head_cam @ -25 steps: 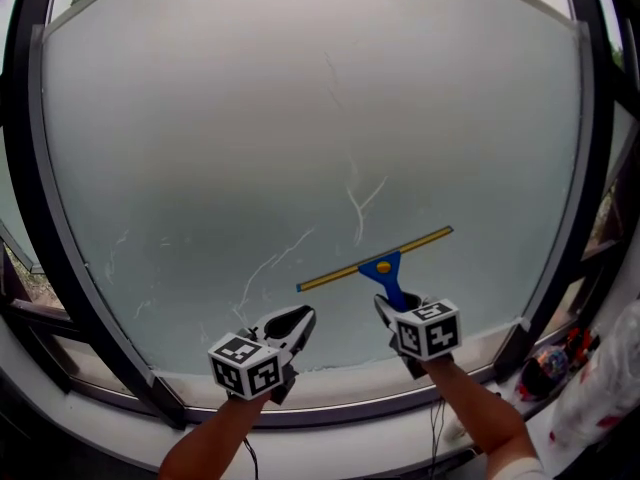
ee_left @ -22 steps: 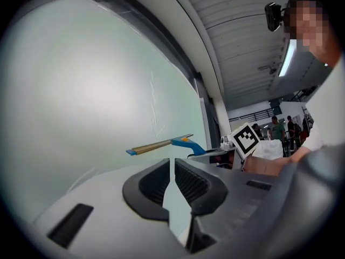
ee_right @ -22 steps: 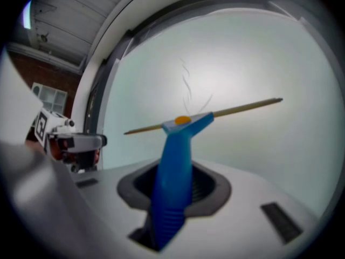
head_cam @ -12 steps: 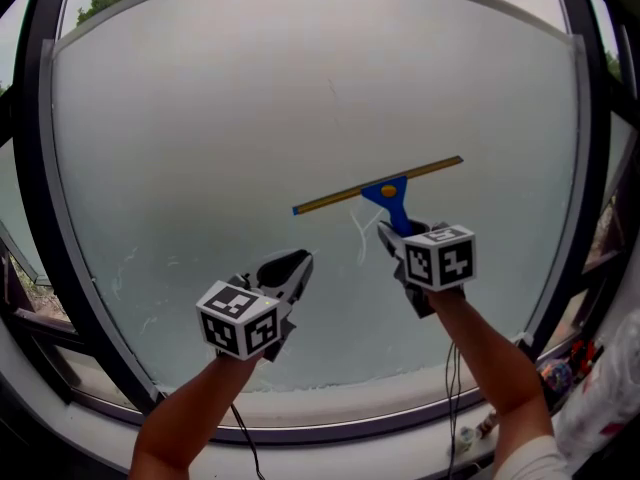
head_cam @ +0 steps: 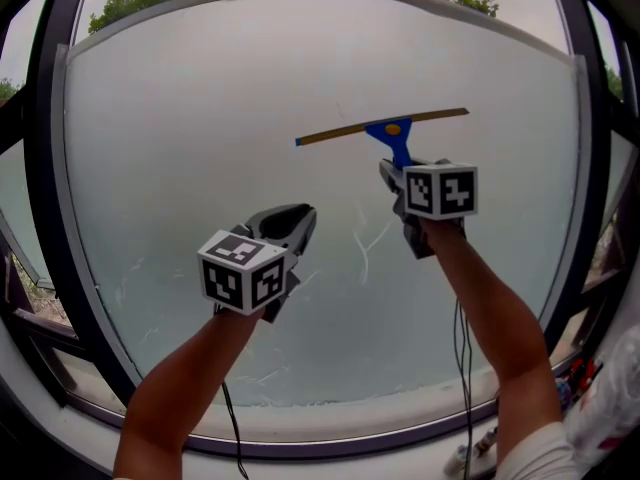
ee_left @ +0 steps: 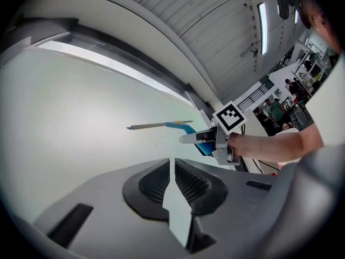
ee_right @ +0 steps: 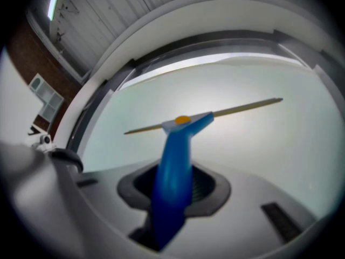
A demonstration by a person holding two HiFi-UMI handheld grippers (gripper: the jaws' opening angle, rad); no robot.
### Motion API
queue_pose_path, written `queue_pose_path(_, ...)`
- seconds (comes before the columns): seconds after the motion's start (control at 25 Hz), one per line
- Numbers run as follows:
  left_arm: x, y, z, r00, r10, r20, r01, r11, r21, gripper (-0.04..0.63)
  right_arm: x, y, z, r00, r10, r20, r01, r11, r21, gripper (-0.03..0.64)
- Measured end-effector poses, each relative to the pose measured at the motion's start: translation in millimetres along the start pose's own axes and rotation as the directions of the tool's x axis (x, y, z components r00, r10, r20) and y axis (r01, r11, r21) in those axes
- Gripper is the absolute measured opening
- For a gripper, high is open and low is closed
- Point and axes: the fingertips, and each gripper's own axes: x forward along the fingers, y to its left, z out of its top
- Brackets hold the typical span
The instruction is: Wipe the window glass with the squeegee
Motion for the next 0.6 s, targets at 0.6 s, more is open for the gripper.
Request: queue_pose_path(0.6,32.7,1.5,53.7,0.999,-0.008,0.037,0.007,1.0,0.023,0.052,47.4,-28.5,133.6,0.989,-0.057,0.138,0.054,0.998,0.029,0.118)
